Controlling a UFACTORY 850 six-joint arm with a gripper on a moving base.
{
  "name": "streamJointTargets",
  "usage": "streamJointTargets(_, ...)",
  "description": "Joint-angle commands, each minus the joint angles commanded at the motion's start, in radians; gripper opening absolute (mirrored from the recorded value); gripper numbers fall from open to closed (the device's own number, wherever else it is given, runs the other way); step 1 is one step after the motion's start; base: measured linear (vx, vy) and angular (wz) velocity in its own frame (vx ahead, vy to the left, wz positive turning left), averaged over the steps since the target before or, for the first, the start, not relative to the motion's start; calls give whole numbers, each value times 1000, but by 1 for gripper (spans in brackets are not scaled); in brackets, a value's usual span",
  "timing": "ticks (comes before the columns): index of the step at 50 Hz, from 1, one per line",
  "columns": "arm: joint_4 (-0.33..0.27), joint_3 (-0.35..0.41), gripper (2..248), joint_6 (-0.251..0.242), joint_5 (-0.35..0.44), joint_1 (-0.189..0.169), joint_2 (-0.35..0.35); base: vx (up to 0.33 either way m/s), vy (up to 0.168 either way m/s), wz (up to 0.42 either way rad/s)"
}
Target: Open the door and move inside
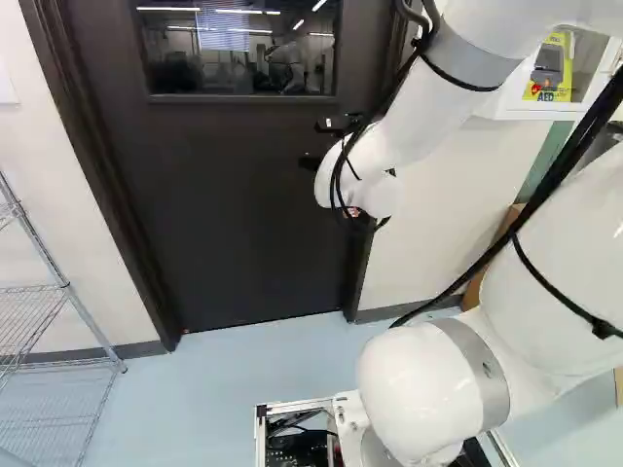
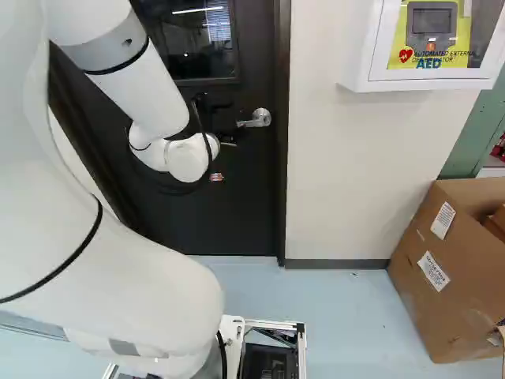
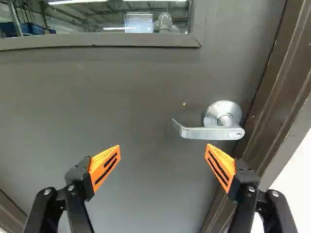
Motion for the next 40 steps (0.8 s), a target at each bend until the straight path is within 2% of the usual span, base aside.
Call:
streamJointTargets(28,0,-46,247,0,-5,0,20,0,0,0)
streamJointTargets(40,0,-94,247,0,-68,7,-4,0,0,0)
